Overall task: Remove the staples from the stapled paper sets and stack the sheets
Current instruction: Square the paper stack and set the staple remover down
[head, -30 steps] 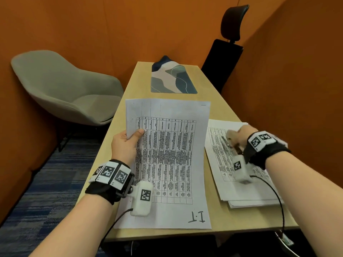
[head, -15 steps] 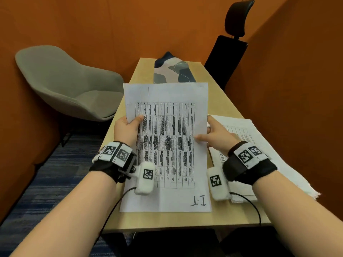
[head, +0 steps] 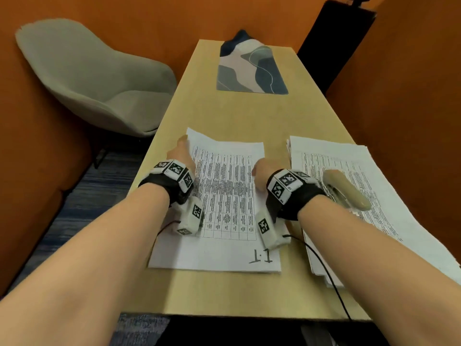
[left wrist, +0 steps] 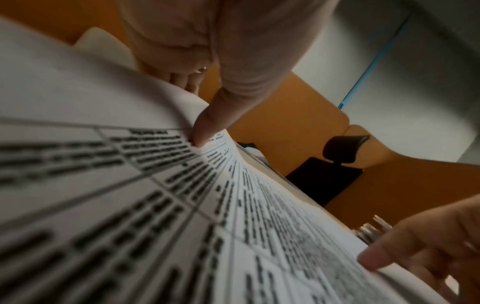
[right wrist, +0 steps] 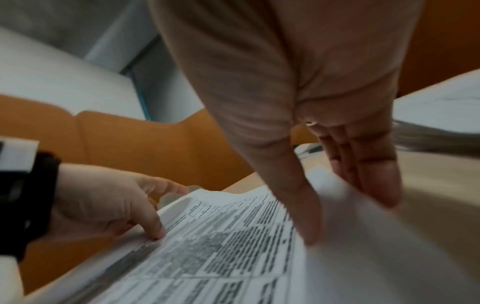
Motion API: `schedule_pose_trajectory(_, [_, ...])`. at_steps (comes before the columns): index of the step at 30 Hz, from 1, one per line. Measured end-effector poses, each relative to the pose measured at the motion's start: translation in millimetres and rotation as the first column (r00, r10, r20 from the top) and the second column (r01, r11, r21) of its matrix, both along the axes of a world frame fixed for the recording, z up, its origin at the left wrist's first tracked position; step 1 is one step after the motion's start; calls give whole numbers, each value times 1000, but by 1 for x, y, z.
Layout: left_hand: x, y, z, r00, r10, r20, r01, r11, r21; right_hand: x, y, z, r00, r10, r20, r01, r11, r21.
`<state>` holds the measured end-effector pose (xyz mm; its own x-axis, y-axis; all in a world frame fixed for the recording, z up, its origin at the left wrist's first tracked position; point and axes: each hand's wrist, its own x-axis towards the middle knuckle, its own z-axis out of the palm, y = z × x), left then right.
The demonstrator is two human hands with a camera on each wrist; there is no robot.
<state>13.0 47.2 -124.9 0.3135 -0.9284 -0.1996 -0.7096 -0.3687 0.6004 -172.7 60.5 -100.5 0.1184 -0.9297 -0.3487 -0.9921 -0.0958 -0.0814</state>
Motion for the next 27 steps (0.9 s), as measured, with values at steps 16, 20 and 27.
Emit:
schedule_pose_trajectory(16, [-157, -11, 51, 952, -295, -85, 306, 888, 344, -132, -11, 29, 918, -309, -250, 364, 907, 214])
schedule_pose_trajectory(20, [-197, -16, 42, 940, -284, -190, 340, 833, 437, -145, -4, 31, 971, -102, -215, 165, 940, 298])
schedule_pose_trajectory(27, [-230, -32, 45, 938, -283, -201, 346, 806, 480, -170, -40, 54, 961, -275, -25, 274, 938, 214])
